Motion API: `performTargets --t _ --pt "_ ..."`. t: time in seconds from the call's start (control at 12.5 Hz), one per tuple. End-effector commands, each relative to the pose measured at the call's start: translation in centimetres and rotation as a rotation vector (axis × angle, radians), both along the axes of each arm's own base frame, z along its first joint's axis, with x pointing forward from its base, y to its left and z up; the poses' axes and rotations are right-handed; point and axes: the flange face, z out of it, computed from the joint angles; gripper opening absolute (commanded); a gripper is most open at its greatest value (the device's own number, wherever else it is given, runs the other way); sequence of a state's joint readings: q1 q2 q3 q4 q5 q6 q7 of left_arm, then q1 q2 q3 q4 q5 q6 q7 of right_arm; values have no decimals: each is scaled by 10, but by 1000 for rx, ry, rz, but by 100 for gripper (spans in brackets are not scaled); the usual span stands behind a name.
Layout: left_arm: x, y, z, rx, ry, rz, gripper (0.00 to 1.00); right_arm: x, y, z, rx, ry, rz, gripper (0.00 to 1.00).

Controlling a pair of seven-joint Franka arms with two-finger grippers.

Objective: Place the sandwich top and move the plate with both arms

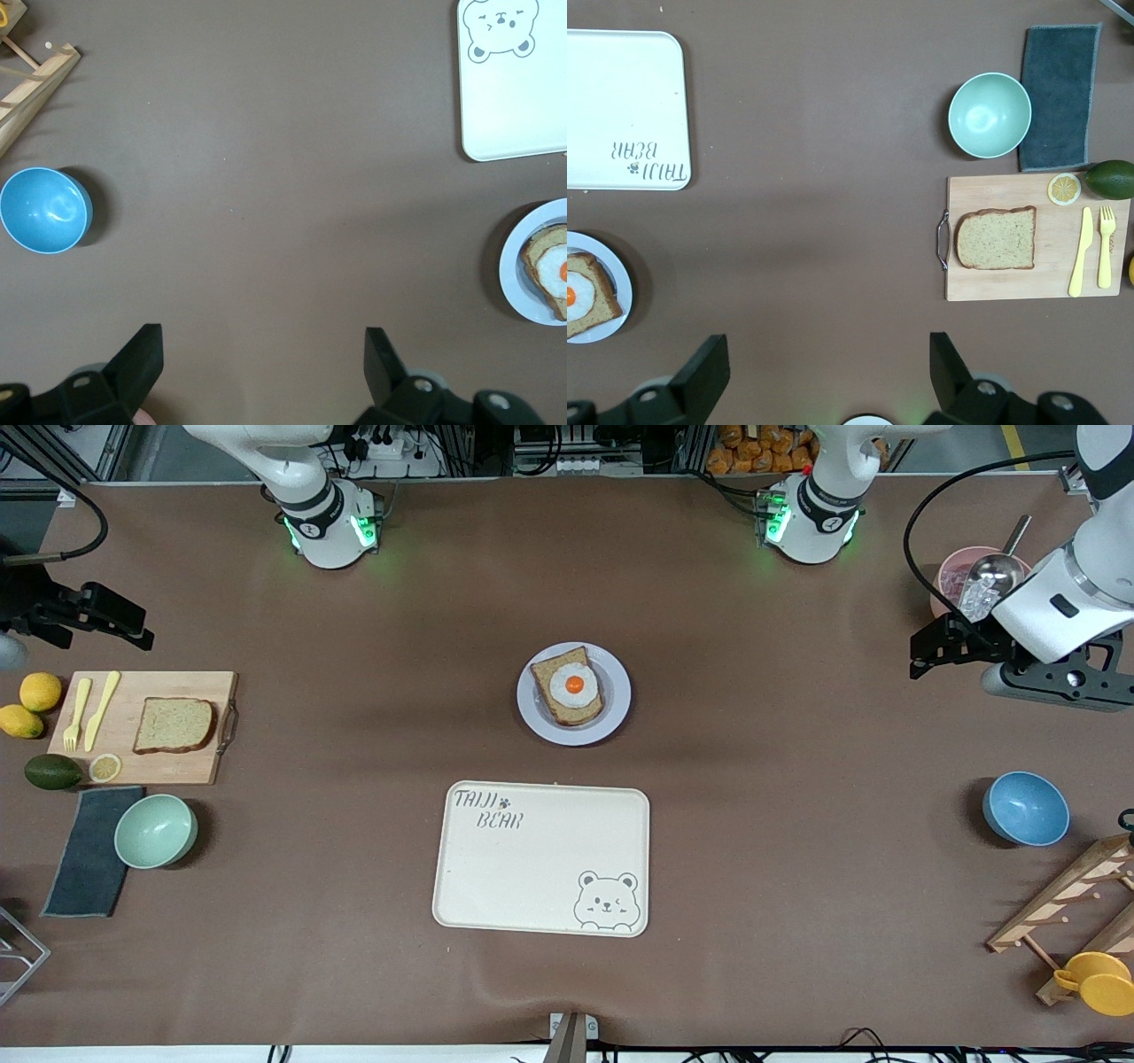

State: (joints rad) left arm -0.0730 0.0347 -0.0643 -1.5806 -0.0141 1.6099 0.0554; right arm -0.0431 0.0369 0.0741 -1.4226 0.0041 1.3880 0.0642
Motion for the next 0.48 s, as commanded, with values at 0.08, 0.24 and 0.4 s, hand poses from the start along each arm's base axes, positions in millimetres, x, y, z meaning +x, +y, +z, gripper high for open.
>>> performTargets --t 0.08,0.24,0.4 --pt "0 -4 2 -9 -13 5 100 2 -1 3 -14 8 5 100" --pt "2 -1 -3 -10 -4 9 100 2 -1 1 -12 11 6 100" --pt "5 -2 -11 -10 15 11 100 2 -1 0 -12 14 7 100"
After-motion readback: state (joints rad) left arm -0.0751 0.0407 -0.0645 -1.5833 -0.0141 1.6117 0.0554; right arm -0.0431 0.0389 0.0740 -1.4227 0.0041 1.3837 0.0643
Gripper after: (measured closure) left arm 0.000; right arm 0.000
